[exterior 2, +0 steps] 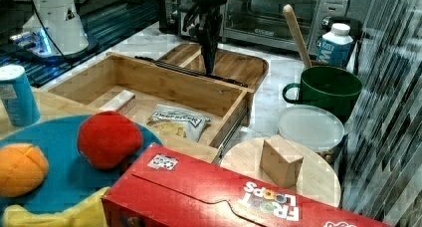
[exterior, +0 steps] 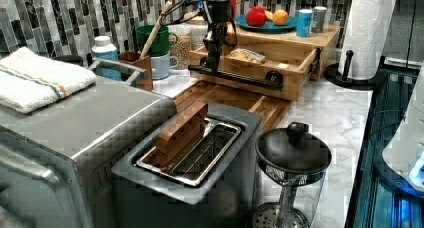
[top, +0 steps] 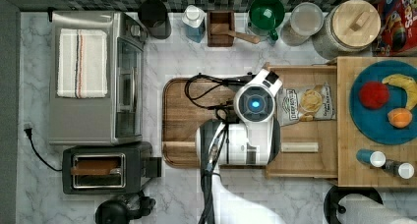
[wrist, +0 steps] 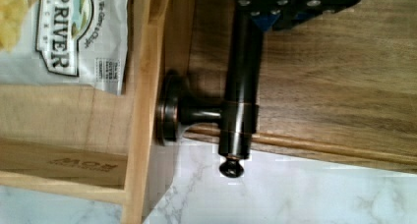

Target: Close the drawer.

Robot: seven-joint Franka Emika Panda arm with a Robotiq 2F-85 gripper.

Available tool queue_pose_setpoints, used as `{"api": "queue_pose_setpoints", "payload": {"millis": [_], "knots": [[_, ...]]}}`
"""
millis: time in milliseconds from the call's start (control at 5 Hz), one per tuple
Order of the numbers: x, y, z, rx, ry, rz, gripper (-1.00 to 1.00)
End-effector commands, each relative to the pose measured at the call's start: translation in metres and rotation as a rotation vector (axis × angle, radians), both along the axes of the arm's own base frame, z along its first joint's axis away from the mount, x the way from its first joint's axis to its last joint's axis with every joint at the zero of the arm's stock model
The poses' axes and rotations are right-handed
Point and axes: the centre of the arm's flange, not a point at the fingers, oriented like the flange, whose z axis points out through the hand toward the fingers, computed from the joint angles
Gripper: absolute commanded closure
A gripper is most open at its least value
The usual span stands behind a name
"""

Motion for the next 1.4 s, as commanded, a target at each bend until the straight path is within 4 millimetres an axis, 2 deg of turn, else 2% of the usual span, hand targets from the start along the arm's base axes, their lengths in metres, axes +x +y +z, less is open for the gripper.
{"api": "queue_pose_setpoints", "payload": {"millis": [200,400,600,800,1000,1400], "knots": [[-0.042,-0.100,-0.048,0.025,0.047,-0.105,1.00],[-0.045,-0.132,-0.050,0.032,0.090,-0.075,1.00],[-0.051,-0.141,-0.053,0.114,0.130,-0.109,1.00],[-0.056,-0.158,-0.057,0.037,0.097,-0.109,1.00],[-0.054,-0.196,-0.051,-0.013,0.092,-0.087,1.00],[-0.053,-0.251,-0.019,-0.057,0.056,-0.056,1.00]]}}
